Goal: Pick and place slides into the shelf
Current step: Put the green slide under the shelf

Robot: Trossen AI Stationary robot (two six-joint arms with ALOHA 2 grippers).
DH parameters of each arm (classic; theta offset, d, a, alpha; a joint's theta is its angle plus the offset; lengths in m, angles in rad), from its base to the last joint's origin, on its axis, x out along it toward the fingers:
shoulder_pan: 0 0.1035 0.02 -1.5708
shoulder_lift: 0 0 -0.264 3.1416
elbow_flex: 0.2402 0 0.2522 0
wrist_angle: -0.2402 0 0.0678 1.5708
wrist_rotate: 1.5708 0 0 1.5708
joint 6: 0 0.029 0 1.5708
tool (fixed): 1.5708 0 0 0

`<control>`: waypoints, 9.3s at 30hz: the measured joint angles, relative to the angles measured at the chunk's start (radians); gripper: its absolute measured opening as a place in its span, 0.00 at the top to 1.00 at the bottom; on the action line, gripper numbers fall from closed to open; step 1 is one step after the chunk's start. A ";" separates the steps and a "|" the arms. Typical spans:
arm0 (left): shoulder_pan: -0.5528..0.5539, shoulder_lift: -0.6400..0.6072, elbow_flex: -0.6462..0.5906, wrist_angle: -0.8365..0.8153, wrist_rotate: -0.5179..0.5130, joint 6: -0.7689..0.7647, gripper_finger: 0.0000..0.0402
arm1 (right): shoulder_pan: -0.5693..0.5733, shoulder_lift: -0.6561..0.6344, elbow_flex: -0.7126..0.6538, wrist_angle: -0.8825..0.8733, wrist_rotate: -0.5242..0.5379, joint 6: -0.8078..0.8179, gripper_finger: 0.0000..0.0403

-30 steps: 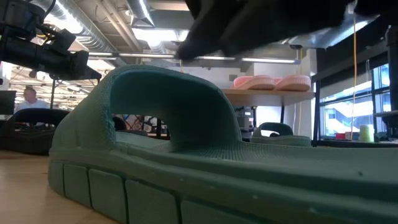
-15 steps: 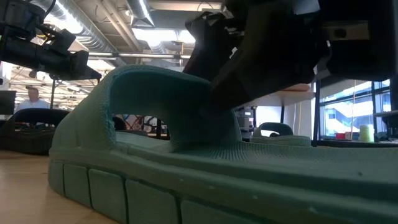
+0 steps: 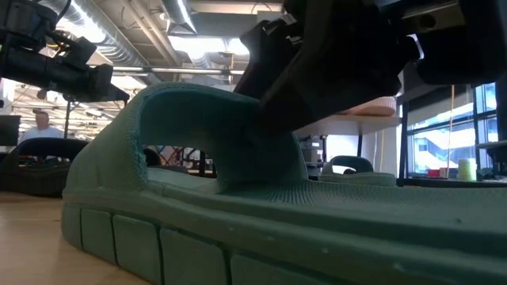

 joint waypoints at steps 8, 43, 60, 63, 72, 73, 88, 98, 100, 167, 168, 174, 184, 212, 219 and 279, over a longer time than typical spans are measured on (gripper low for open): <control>0.000 0.000 0.000 0.000 0.000 0.000 1.00 | -0.003 0.000 0.000 0.006 0.001 0.001 0.48; 0.000 0.000 0.000 0.000 0.001 -0.001 1.00 | -0.031 -0.169 -0.002 -0.572 0.564 0.859 0.97; 0.000 0.000 0.000 0.000 0.002 -0.002 1.00 | -0.115 -0.183 -0.199 -0.829 0.752 1.388 0.97; 0.000 0.000 0.000 0.000 0.002 -0.001 1.00 | -0.137 -0.184 -0.237 -0.817 0.755 1.393 0.97; 0.000 0.000 0.000 0.000 0.000 0.019 1.00 | -0.239 -0.185 -0.375 -0.584 0.761 1.341 0.97; 0.000 0.000 0.000 0.000 0.000 0.028 1.00 | -0.251 -0.185 -0.387 -0.556 0.762 1.320 0.97; 0.000 0.000 0.000 0.000 0.000 0.051 1.00 | -0.346 -0.185 -0.421 -0.496 0.789 1.180 0.85; 0.000 0.000 0.000 0.000 -0.001 0.050 1.00 | -0.348 -0.185 -0.417 -0.492 0.746 1.179 0.71; 0.000 0.000 0.000 0.000 -0.001 0.050 1.00 | -0.348 -0.185 -0.417 -0.492 0.746 1.179 0.67; 0.000 0.000 0.000 0.000 -0.001 0.051 1.00 | -0.229 -0.243 -0.065 -0.745 -0.069 0.338 0.36; 0.000 0.000 0.000 0.000 -0.001 0.051 1.00 | -0.229 -0.244 -0.085 -0.710 -0.068 0.344 0.36; 0.000 0.000 0.000 0.000 -0.001 0.051 1.00 | -0.205 -0.242 -0.189 -0.605 -0.066 0.347 0.36; 0.000 0.000 0.000 0.000 -0.001 0.051 1.00 | -0.183 -0.245 -0.285 -0.542 -0.036 0.408 0.36; 0.000 0.000 0.000 0.000 -0.001 0.049 1.00 | -0.183 -0.249 -0.360 -0.364 0.060 0.559 0.48; 0.000 0.000 0.000 0.000 0.000 -0.003 1.00 | -0.183 -0.246 -0.364 -0.363 0.129 0.613 0.71; 0.000 0.000 0.000 0.000 -0.001 0.004 1.00 | -0.485 -0.244 -0.368 -0.429 0.282 0.419 0.96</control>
